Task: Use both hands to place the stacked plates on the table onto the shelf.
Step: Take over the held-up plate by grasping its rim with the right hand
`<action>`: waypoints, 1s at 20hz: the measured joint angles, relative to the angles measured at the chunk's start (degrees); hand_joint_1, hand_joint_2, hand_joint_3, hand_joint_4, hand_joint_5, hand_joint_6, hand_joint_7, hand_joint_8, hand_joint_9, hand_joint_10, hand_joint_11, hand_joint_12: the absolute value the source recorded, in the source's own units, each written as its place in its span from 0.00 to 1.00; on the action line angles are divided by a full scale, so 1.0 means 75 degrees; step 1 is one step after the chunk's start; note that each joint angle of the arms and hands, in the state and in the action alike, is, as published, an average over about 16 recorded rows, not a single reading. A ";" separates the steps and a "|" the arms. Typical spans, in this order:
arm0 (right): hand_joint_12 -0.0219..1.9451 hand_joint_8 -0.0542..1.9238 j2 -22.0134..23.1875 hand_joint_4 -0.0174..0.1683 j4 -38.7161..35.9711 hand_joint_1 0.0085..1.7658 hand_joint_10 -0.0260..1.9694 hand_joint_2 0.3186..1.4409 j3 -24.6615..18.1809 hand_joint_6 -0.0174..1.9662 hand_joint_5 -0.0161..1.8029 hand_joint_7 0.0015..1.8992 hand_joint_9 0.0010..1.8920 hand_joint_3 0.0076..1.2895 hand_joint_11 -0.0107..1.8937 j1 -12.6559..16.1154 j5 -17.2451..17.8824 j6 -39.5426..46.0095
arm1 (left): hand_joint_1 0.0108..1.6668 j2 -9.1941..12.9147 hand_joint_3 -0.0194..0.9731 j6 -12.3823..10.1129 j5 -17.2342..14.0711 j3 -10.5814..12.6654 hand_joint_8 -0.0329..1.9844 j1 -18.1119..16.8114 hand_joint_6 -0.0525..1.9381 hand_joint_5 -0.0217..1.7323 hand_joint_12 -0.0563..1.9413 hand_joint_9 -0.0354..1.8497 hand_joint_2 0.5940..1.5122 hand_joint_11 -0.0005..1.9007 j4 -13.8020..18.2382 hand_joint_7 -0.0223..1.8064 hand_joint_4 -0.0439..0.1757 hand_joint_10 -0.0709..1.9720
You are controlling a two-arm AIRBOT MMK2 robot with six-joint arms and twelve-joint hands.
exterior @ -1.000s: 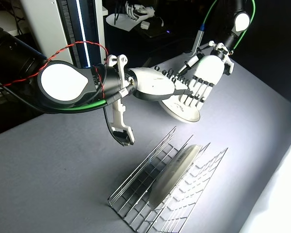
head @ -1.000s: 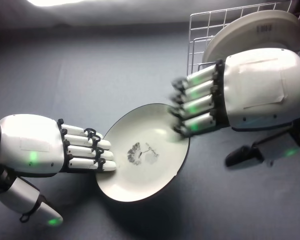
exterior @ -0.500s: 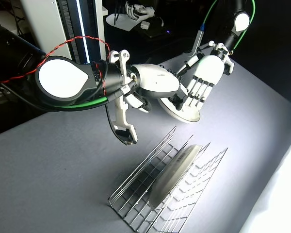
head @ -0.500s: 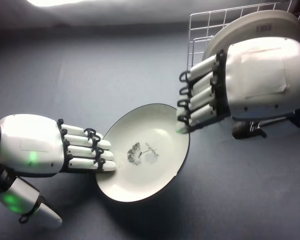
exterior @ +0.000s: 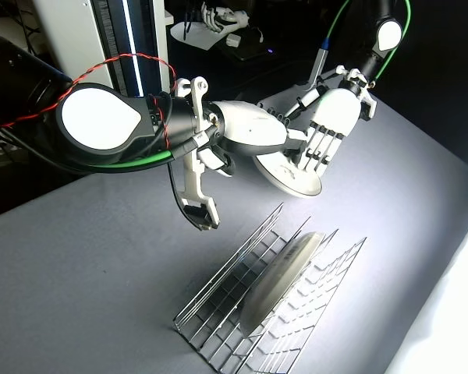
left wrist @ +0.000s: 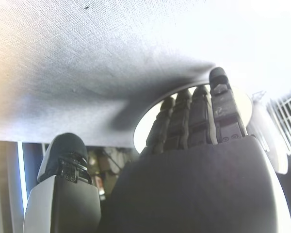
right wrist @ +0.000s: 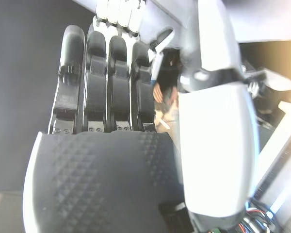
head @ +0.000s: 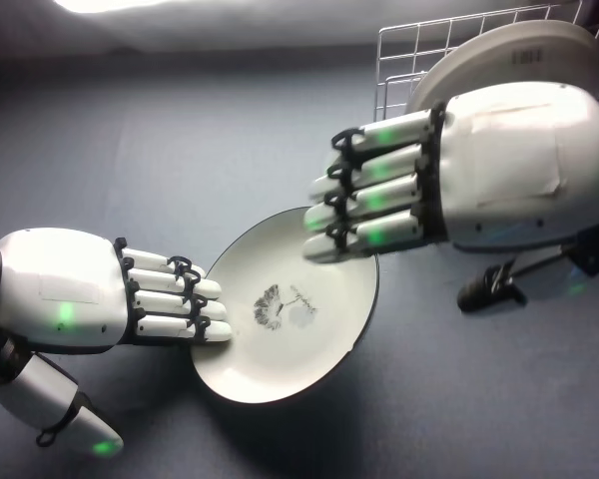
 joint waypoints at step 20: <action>0.34 0.03 -0.0337 0.12 0.0079 0.68 0.02 0.55 -0.0260 0.02 0.11 0.08 0.06 0.01 0.01 -0.0645 -0.0837 0.0038 | 0.01 0.0000 0.04 -0.0004 0.0004 0.0003 0.00 -0.0011 0.01 0.01 0.05 0.00 0.59 0.02 0.0020 0.00 0.15 0.01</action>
